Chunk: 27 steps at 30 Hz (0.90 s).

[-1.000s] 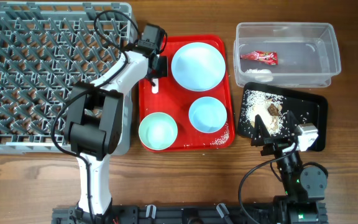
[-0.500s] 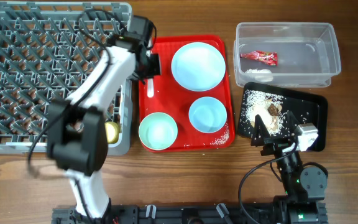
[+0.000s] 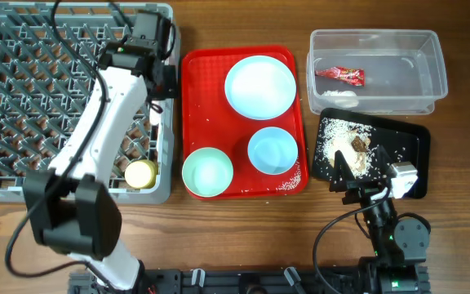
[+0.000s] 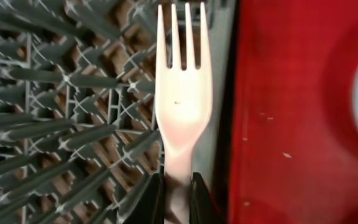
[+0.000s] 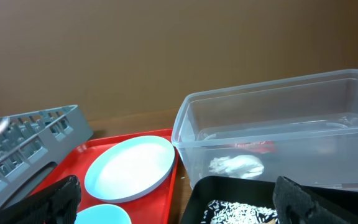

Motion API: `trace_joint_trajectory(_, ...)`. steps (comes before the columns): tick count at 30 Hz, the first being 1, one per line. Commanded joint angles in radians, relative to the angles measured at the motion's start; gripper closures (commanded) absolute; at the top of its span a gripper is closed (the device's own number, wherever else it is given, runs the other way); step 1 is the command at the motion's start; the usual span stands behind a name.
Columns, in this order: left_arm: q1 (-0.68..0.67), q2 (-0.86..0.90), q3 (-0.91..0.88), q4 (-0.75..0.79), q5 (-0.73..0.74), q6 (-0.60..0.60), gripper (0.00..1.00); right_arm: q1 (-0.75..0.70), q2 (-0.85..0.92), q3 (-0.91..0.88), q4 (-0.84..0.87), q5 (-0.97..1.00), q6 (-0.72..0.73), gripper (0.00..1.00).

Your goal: Sort waste into correct bins and load items into the dishwasher rack

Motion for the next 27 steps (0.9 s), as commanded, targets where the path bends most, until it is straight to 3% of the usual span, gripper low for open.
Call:
trace_joint_trajectory(1,0.034,0.057,-0.065,0.027,0.088,0.016,0.88,-0.004,-0.012,-0.003,0.006,-0.021,0.002,0.00)
trace_joint_trajectory(2,0.033,0.057,-0.064,0.028,0.084,0.018,0.71,-0.004,-0.012,-0.003,0.006,-0.021,0.002,0.00)
trace_joint_trajectory(5,0.029,0.025,-0.010,-0.035,0.084,0.006,0.43,-0.004,-0.012,-0.003,0.006,-0.021,0.002,0.00)
trace_joint_trajectory(6,0.024,0.011,0.016,-0.064,0.084,-0.016,0.28,-0.004,-0.012,-0.003,0.006,-0.021,0.002,0.00)
trace_joint_trajectory(7,0.018,-0.006,0.043,-0.097,0.084,-0.050,0.25,-0.004,-0.012,-0.003,0.006,-0.021,0.002,0.00)
trace_joint_trajectory(12,-0.075,-0.124,0.092,-0.185,0.136,-0.193,0.37,-0.004,-0.012,-0.003,0.006,-0.021,0.002,0.00)
trace_joint_trajectory(17,-0.257,-0.135,0.078,-0.196,0.135,-0.286,0.47,-0.004,-0.012,-0.003,0.006,-0.021,0.002,0.00)
trace_joint_trajectory(23,-0.429,-0.056,-0.030,-0.091,0.041,-0.391,0.59,-0.004,-0.012,-0.003,0.006,-0.021,0.002,0.00)
trace_joint_trajectory(27,-0.476,0.024,-0.097,0.003,0.071,-0.427,0.64,-0.004,-0.012,-0.003,0.006,-0.021,0.002,0.00)
